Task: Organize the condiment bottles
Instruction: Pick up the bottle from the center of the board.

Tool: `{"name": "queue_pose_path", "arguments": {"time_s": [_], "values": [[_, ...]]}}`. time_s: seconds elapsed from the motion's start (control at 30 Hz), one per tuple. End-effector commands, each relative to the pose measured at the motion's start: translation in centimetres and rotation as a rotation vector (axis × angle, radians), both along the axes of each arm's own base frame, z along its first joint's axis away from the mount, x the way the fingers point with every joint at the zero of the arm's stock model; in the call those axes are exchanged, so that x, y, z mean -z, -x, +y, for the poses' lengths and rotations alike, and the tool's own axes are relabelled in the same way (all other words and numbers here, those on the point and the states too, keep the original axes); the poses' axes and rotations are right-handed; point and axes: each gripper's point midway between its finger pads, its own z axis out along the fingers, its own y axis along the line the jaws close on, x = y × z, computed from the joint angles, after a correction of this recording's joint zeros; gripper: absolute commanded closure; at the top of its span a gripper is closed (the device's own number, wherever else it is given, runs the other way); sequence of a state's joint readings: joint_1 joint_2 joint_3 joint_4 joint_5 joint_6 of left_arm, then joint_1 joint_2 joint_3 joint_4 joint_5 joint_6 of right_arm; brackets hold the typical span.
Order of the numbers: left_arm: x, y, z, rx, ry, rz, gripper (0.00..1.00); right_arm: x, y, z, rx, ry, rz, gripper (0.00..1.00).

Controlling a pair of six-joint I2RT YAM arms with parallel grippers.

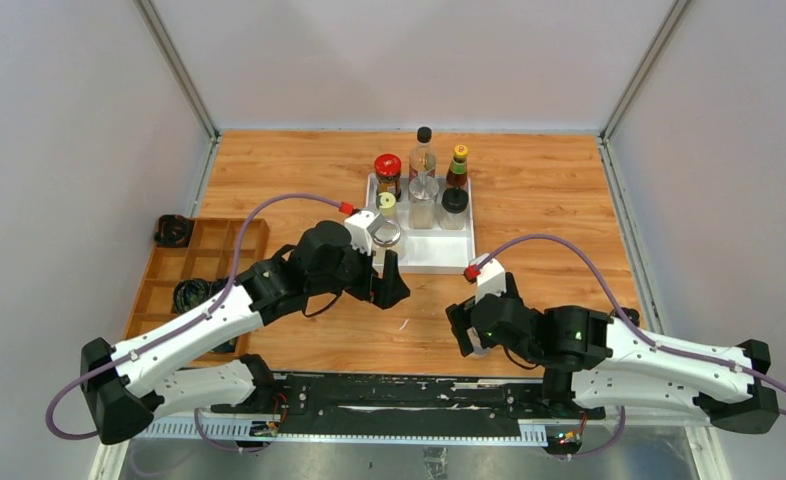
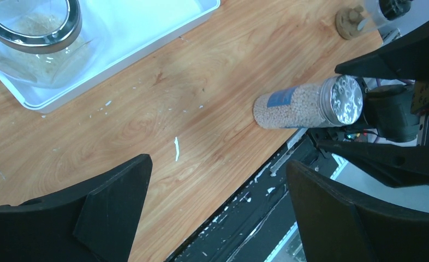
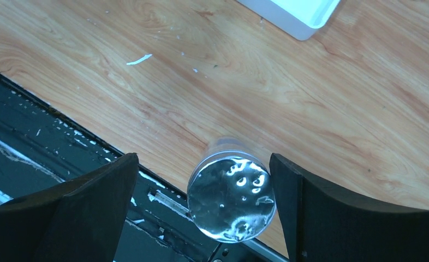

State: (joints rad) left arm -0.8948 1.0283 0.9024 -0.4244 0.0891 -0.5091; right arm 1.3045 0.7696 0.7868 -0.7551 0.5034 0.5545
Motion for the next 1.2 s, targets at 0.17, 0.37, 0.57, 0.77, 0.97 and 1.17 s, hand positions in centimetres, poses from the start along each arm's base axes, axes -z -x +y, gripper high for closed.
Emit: {"name": "queue_pose_path", "arguments": {"time_s": [0.17,0.37,0.57,0.77,0.97,1.17], "values": [[0.5,1.3,-0.7,0.060,0.047,0.011,0.00,-0.9,-1.2,-3.1,0.194,0.071,-0.048,0.11],[0.9,1.5,-1.3,0.090,0.052,0.024,0.00,-0.6,-1.1,-4.2,0.249,0.105,-0.032,0.15],[0.9,1.5,-1.5,0.093,0.056,0.024,0.00,-0.4,-0.5,-4.9,0.267,0.069,-0.002,0.23],[1.3,1.6,-1.5,0.094,0.053,0.035,0.00,-0.2,-0.3,-4.9,0.257,0.070,0.008,0.27],[1.6,1.7,-1.4,0.089,0.050,0.045,0.00,0.2,0.0,-4.4,0.238,0.082,0.031,0.27],[1.7,1.8,-1.2,0.086,0.051,0.048,0.00,0.6,0.4,-4.2,0.226,0.084,0.053,0.27]]}}
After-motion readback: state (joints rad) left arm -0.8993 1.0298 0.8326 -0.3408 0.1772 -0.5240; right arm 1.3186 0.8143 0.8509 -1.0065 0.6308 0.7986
